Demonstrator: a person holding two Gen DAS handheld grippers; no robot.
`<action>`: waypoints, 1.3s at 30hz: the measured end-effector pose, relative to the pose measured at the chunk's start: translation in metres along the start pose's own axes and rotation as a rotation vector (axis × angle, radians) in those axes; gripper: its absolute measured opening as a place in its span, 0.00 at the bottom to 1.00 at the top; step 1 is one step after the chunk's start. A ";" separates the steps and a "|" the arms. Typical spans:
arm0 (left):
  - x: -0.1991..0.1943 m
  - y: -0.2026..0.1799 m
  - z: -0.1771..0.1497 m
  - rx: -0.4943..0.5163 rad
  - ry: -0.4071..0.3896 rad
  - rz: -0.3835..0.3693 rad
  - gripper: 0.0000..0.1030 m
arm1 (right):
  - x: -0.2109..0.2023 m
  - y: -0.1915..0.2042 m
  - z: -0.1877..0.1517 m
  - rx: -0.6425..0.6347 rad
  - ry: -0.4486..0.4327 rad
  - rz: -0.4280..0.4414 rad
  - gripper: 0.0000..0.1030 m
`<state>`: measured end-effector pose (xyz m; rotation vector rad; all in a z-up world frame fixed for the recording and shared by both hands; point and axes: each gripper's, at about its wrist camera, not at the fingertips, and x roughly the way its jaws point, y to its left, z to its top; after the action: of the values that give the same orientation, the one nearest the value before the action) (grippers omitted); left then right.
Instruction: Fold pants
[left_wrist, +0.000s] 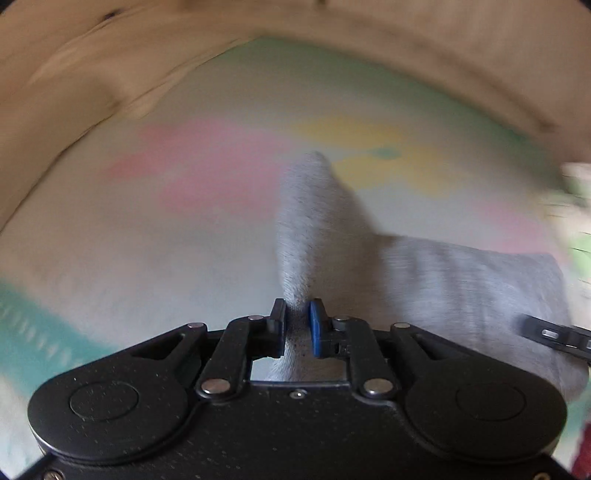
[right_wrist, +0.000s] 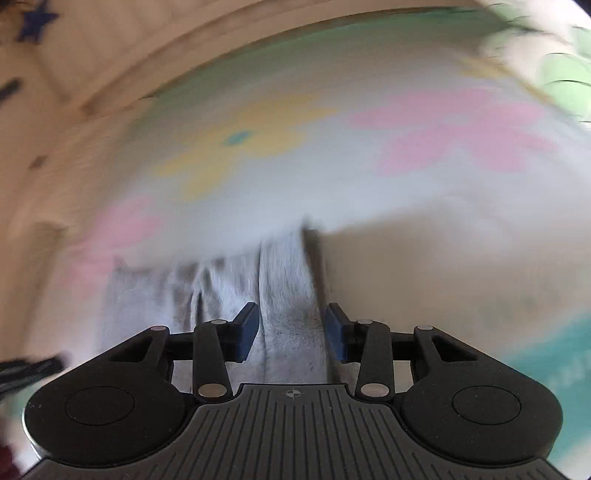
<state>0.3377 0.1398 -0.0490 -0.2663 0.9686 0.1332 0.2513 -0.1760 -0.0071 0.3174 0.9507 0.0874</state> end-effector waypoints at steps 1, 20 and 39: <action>0.009 0.006 -0.001 -0.032 0.025 0.035 0.17 | -0.001 -0.004 0.000 0.003 -0.005 -0.013 0.38; 0.021 -0.043 -0.078 0.216 0.120 -0.041 0.25 | 0.009 0.021 -0.035 -0.232 0.156 0.091 0.15; -0.049 -0.045 -0.074 0.175 -0.025 -0.024 0.47 | -0.097 0.051 -0.057 -0.299 -0.054 0.119 0.17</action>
<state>0.2617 0.0761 -0.0407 -0.1150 0.9456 0.0290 0.1518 -0.1347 0.0538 0.0989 0.8505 0.3251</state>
